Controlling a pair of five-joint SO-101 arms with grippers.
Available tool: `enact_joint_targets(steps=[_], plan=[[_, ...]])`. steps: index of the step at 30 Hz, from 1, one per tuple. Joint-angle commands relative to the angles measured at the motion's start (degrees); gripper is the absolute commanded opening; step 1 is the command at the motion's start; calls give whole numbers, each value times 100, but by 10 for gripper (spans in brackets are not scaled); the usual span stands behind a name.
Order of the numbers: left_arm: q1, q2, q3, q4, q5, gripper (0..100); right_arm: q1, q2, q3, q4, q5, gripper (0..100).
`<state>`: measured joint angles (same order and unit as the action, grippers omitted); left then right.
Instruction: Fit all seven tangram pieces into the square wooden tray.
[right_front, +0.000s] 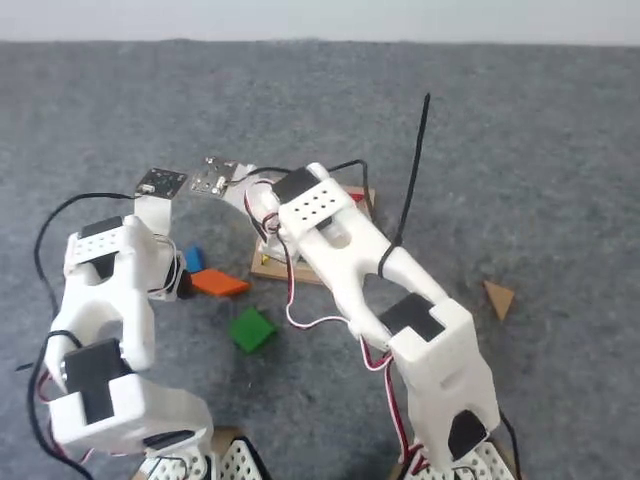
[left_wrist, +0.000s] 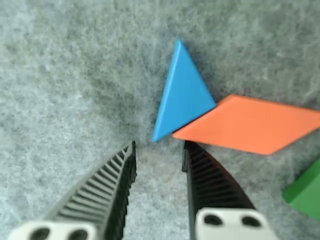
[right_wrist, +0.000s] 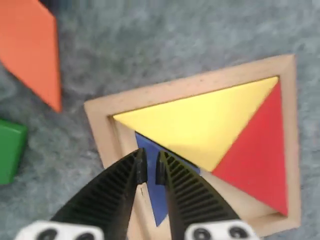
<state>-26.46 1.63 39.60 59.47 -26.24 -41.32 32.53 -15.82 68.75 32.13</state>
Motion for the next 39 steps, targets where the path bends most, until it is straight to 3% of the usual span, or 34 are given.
enact_joint_targets(steps=[1, 9, 18, 25, 33, 39], plan=[[-53, -281, -4, -132, -9, 148, 295, 180, -299, 84, 79, 46], [-53, -281, -4, -132, -9, 148, 963, 215, -589, 743, 53, 46], [-53, -281, -4, -132, -9, 148, 1420, 154, -633, 813, -229, 52], [-53, -281, -4, -132, -9, 148, 1270, -163, -747, 1200, -237, 259], [-62, -281, -4, -132, -9, 148, 664, -84, -738, 1095, -141, 266], [-141, -281, -4, -132, -9, 148, 690, 259, -747, 919, 264, 267]])
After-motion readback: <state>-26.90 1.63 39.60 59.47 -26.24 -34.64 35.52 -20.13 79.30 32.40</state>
